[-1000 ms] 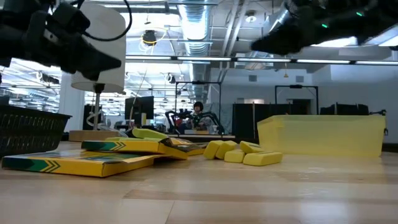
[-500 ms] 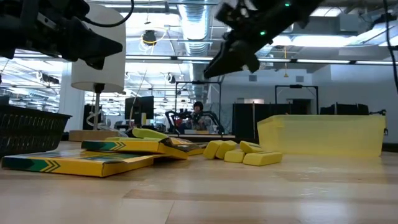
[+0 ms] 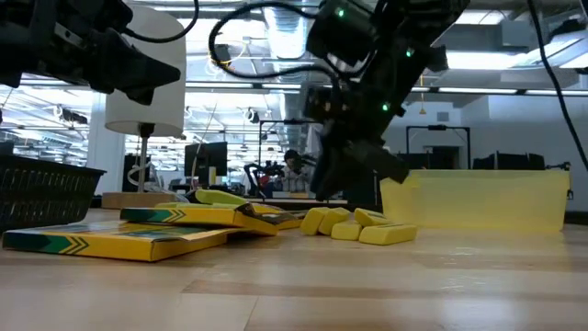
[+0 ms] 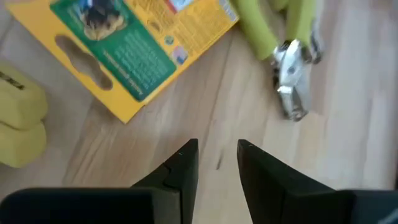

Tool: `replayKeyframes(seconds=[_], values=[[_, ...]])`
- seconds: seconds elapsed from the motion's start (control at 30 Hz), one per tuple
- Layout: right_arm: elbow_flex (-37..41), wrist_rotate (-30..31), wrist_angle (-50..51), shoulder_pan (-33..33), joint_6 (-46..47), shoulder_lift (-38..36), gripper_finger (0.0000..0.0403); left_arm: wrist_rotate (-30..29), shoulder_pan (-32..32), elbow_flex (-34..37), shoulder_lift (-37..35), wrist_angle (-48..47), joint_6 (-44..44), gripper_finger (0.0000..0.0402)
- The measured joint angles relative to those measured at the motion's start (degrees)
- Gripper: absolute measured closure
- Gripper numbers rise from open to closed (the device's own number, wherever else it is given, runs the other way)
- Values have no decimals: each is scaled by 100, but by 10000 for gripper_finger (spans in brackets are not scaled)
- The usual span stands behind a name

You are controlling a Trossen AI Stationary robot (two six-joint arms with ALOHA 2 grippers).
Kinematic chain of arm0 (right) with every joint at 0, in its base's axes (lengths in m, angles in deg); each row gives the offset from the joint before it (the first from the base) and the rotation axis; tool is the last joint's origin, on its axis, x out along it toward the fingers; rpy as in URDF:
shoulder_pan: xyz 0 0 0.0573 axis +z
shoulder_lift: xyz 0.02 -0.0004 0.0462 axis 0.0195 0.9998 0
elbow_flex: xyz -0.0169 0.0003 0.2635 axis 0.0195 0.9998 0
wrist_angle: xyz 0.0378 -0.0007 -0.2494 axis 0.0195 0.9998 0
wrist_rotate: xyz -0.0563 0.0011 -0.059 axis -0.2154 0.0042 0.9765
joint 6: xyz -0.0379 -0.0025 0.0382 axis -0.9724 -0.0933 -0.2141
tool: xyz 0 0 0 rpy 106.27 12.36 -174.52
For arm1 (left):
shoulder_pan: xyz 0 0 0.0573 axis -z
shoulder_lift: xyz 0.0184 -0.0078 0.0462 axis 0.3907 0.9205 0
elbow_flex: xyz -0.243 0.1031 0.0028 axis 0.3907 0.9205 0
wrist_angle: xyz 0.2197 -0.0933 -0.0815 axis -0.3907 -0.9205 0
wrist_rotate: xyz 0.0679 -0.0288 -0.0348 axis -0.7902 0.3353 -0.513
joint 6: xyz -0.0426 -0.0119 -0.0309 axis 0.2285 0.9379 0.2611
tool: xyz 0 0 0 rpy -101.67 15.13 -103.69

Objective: Pick & Place School Supplies
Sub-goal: Put the top crayon box into the yellow bin

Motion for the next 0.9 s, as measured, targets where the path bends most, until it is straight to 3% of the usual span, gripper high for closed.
replayKeyframes(seconds=[0.47,0.9], values=[[0,-11,219,361,84,9,253,-12,0,0,0,-20,20,400],[0,-196,-24,534,160,9,253,10,0,0,0,-20,24,400]])
